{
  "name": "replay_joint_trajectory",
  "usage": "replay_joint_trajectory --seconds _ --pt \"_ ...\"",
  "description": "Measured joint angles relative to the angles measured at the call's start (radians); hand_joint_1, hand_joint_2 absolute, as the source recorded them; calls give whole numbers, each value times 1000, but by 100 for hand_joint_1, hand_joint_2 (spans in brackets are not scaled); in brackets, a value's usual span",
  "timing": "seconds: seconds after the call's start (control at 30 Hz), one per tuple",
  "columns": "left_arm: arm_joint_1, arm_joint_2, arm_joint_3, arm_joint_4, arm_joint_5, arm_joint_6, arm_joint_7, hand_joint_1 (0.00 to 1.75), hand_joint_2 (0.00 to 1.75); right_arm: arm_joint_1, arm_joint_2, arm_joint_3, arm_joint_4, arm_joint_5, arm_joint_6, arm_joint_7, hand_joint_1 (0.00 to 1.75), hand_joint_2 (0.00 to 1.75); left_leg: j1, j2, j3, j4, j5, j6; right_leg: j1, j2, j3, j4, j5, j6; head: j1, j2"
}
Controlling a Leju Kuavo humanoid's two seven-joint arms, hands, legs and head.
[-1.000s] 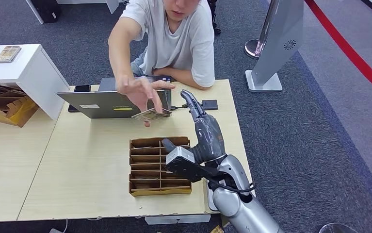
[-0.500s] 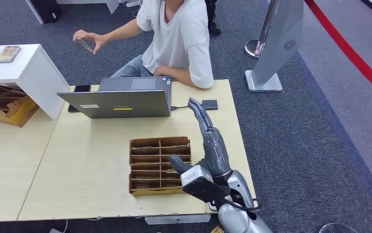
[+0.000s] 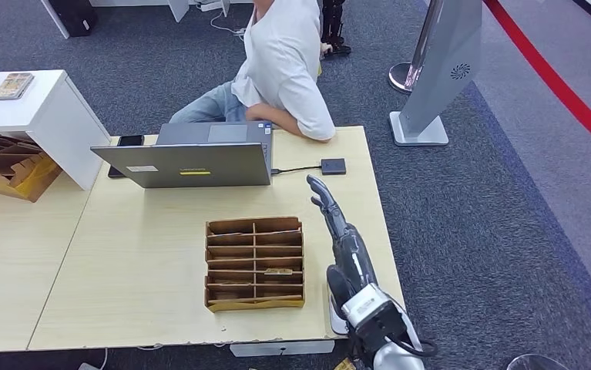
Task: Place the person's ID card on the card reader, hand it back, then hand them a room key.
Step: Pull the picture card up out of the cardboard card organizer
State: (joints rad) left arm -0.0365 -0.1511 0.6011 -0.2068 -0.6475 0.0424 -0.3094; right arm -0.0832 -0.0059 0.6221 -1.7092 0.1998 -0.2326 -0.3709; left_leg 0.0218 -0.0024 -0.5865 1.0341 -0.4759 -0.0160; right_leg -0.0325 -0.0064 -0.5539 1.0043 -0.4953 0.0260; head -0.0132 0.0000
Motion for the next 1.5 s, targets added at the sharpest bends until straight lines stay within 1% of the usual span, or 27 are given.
replay_joint_trajectory --seconds 0.33,0.53,0.73,1.5 --pt "0 -6 16 0 5 7 0 0 0 52 -14 -21 -24 -34 34 -7 0 0 0 0 0 0 0 0 0 0 0 0 0 0 0 0" --pt "1 -7 22 0 10 9 -8 0 0 110 -42 -27 -32 -90 56 -58 0 0 0 0 0 0 0 0 0 0 0 0 0 0 0 0" --pt "2 -9 28 0 16 11 -11 0 0 145 -62 -28 -36 -105 69 -59 0 0 0 0 0 0 0 0 0 0 0 0 0 0 0 0" --pt "2 -9 43 0 16 17 -23 0 0 160 -89 -28 -37 -115 82 -59 0 0 0 0 0 0 0 0 0 0 0 0 0 0 0 0"
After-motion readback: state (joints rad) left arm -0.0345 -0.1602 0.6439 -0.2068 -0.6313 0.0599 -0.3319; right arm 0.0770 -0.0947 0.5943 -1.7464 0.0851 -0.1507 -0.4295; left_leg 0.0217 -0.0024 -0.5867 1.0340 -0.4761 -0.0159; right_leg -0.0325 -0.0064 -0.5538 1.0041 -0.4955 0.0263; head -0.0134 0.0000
